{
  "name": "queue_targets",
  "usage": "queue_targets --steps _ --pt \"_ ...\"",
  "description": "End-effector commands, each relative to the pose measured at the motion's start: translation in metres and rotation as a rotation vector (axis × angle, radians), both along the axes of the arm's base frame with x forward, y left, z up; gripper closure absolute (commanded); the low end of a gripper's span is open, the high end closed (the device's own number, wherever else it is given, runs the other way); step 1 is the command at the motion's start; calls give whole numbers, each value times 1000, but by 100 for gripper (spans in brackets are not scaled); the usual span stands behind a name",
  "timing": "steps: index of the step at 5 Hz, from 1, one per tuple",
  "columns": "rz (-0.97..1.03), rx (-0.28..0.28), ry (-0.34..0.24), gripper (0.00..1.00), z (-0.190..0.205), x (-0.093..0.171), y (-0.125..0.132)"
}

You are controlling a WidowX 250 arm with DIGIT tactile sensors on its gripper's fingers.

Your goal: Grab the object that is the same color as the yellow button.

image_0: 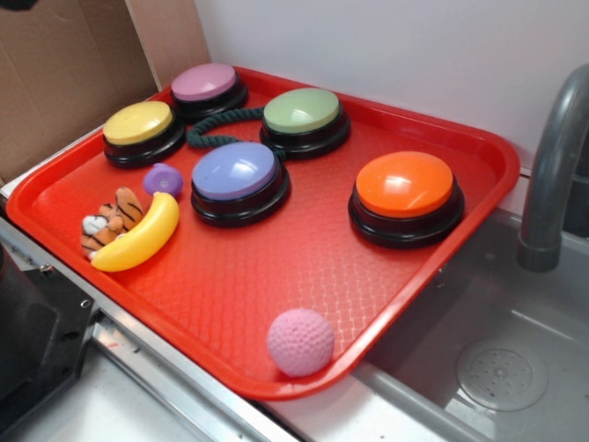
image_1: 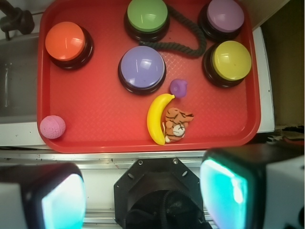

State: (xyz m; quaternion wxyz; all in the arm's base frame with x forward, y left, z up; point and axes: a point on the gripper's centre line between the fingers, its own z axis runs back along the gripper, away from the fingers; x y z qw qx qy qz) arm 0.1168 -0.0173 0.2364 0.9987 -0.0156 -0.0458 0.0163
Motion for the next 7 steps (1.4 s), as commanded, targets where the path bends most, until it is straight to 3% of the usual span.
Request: queue_targets --steps 1,2,3,4,5,6,7 --pt "0 0 0 0 0 0 0" --pt "31 0 -66 0 -25 10 -3" --pt "35 -27 -81 0 -57 22 -4" --pt "83 -17 -87 0 -88 29 -4" --pt "133 -76 -76 0 -125 31 1" --pt "174 -53 -24 0 -153 29 9" --pt "175 -62 -23 0 -178 31 17"
